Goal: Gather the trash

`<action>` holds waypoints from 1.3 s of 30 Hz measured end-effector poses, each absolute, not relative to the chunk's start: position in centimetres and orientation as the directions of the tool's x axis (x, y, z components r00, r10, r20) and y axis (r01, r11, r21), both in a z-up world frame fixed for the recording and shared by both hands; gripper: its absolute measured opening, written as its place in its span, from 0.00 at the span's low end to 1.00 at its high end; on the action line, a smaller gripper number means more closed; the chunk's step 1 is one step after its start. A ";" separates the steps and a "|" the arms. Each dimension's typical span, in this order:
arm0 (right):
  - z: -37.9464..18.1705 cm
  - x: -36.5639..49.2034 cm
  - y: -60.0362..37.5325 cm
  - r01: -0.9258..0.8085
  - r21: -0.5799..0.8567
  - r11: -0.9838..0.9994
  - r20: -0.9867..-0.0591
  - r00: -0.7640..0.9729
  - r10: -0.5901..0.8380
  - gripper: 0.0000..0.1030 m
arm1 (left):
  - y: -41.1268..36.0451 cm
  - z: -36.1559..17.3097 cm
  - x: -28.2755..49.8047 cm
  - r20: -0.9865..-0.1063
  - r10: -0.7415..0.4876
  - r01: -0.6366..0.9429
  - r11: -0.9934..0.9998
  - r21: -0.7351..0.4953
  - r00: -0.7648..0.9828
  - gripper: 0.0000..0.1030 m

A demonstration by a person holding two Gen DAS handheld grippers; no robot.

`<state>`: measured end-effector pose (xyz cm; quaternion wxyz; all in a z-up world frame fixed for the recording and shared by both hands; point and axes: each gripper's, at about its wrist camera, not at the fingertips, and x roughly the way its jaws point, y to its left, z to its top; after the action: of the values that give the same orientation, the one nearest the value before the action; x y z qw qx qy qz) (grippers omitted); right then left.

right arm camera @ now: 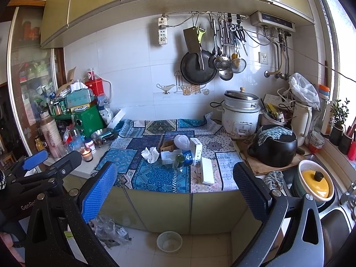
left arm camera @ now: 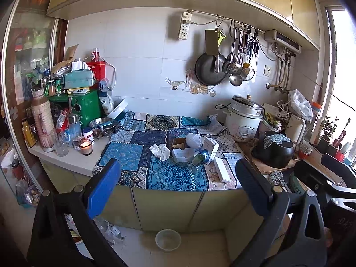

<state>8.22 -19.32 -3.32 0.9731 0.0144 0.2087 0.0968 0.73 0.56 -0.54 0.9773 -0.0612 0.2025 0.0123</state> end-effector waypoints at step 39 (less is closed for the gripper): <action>-2.9 8.3 -19.7 -0.156 0.074 0.985 -0.401 0.899 0.173 1.00 | 0.8 -0.6 1.2 -0.409 -0.016 -0.034 0.993 -0.115 0.912 1.00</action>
<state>8.32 -19.72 -2.92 0.9743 0.0201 0.2078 0.0844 1.17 0.82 -0.57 0.9760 -0.0599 0.2093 0.0048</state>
